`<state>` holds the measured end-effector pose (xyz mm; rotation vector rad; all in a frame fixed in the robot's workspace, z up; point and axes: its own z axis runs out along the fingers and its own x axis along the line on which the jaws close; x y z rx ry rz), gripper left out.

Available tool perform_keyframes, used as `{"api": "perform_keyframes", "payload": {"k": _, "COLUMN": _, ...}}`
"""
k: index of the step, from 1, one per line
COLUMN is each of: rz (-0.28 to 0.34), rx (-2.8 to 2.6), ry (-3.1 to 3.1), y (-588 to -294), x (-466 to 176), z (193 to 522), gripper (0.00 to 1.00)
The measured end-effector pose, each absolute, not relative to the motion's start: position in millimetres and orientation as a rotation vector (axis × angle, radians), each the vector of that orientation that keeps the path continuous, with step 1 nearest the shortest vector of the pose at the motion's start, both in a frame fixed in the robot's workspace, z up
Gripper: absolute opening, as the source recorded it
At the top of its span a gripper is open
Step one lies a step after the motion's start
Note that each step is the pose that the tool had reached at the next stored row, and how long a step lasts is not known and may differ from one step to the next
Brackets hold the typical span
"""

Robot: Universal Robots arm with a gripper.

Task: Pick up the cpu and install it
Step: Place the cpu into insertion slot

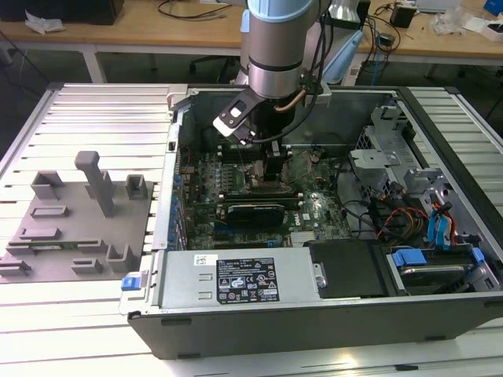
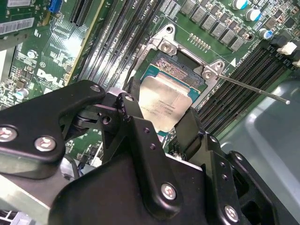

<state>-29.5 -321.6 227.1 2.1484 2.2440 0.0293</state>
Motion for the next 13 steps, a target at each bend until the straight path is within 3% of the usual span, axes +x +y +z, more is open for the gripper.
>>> {"api": "perform_keyframes", "payload": {"k": 13, "rz": -0.013, "rx": 2.131, "ry": 2.224, "y": -311, "x": -30, "z": 216, "gripper": 0.55}}
